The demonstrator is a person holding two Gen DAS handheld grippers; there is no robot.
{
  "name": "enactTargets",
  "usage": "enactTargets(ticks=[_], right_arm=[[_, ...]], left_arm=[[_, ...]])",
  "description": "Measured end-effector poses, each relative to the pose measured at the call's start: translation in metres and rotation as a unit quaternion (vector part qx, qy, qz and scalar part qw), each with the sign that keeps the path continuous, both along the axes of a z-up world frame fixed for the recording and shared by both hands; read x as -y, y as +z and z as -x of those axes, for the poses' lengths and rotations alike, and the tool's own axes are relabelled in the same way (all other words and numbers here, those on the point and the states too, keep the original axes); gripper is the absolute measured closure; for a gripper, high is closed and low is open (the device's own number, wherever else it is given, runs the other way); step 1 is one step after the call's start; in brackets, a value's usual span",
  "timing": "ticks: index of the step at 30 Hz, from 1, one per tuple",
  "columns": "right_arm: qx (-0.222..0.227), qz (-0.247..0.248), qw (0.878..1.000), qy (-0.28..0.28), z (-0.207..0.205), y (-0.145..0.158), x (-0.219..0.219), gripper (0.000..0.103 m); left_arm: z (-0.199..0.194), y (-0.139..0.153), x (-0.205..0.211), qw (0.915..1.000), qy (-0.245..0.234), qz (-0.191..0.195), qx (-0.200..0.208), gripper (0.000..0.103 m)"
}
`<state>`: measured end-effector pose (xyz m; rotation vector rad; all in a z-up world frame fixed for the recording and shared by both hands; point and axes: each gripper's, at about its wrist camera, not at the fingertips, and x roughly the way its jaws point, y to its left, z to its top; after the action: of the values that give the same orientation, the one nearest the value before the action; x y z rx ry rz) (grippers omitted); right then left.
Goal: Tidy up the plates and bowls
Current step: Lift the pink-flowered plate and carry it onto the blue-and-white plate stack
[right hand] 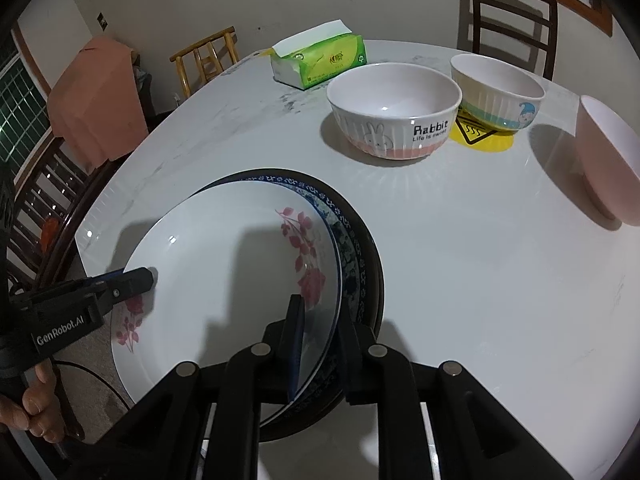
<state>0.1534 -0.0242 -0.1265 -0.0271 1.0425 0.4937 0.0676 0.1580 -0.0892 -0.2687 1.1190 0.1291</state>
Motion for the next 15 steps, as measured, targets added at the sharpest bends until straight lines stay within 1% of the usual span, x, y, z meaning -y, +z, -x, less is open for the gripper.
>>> enactTargets(ticks=[7, 9, 14, 15], right_arm=[[0.003, 0.002, 1.0, 0.001, 0.0, -0.0002, -0.0016, 0.086], [0.004, 0.003, 1.0, 0.002, -0.0003, -0.0004, -0.0024, 0.086], [0.005, 0.007, 1.0, 0.002, 0.0002, 0.0, -0.0037, 0.086], [0.005, 0.007, 1.0, 0.003, 0.0002, 0.0001, -0.004, 0.086]], left_arm=[[-0.002, 0.0001, -0.0018, 0.9999, 0.007, 0.009, -0.003, 0.089], [-0.0024, 0.0005, -0.0018, 0.9999, 0.01, 0.011, -0.004, 0.086], [-0.0041, 0.001, -0.0018, 0.9998, 0.013, 0.013, -0.008, 0.083], [-0.0044, 0.0008, -0.0021, 0.9998, 0.013, 0.014, -0.009, 0.081]])
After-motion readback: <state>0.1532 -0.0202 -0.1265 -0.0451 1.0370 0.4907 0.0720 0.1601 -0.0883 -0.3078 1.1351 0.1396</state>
